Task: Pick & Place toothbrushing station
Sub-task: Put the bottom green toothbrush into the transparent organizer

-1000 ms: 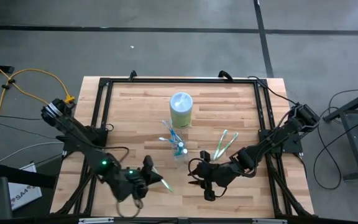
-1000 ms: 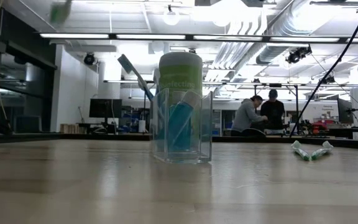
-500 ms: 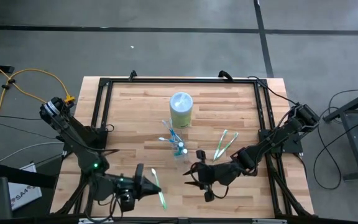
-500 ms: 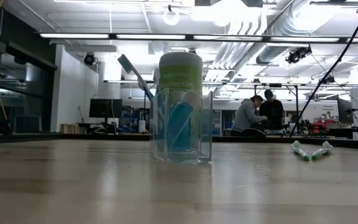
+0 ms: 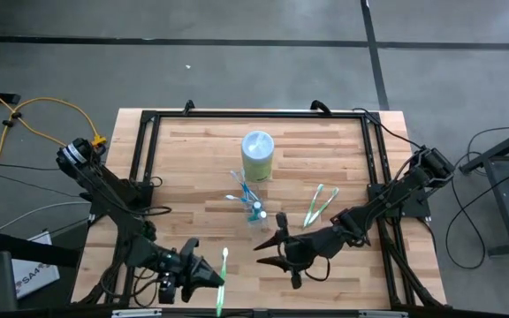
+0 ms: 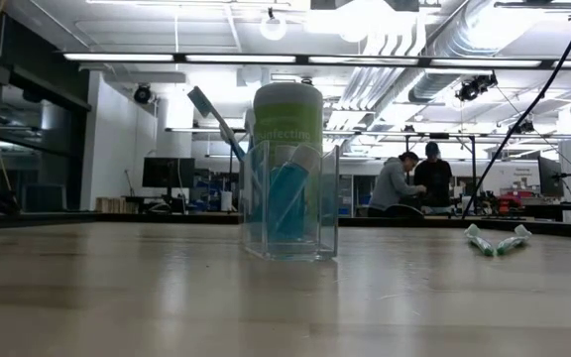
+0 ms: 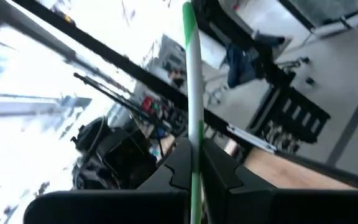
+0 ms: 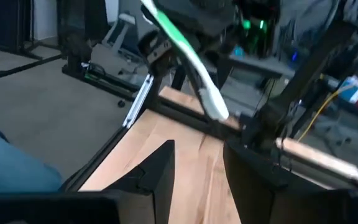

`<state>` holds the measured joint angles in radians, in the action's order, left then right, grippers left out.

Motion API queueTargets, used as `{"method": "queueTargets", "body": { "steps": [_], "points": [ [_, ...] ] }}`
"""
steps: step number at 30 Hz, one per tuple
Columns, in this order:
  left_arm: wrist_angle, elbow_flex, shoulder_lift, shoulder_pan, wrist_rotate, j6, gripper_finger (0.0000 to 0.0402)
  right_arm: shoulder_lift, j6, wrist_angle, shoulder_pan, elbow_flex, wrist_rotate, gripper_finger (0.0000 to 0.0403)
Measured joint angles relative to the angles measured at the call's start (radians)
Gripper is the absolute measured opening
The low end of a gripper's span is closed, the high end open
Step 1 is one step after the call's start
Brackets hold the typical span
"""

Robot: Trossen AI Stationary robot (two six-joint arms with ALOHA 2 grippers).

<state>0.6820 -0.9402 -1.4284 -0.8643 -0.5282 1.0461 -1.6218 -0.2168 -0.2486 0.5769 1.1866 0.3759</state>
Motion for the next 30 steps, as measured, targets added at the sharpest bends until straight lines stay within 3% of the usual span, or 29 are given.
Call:
{"method": "queueTargets", "body": {
  "steps": [6,12,20,30],
  "points": [
    [0.098,0.03,0.0,0.04,0.177,0.053,0.0003,-0.006,-0.079,-0.052,-0.026,0.0,-0.018,0.0129],
    [0.107,0.03,0.0,0.114,0.304,0.031,0.0003,-0.006,-0.117,-0.11,-0.066,0.0,-0.125,0.0129],
    [0.109,0.03,0.0,0.172,0.348,0.029,0.0003,-0.006,-0.152,-0.134,-0.069,0.0,-0.175,0.0129],
    [0.117,0.03,-0.009,0.283,0.493,-0.05,0.0003,-0.006,-0.183,-0.148,-0.077,0.0,-0.176,0.0129]
  ]
}}
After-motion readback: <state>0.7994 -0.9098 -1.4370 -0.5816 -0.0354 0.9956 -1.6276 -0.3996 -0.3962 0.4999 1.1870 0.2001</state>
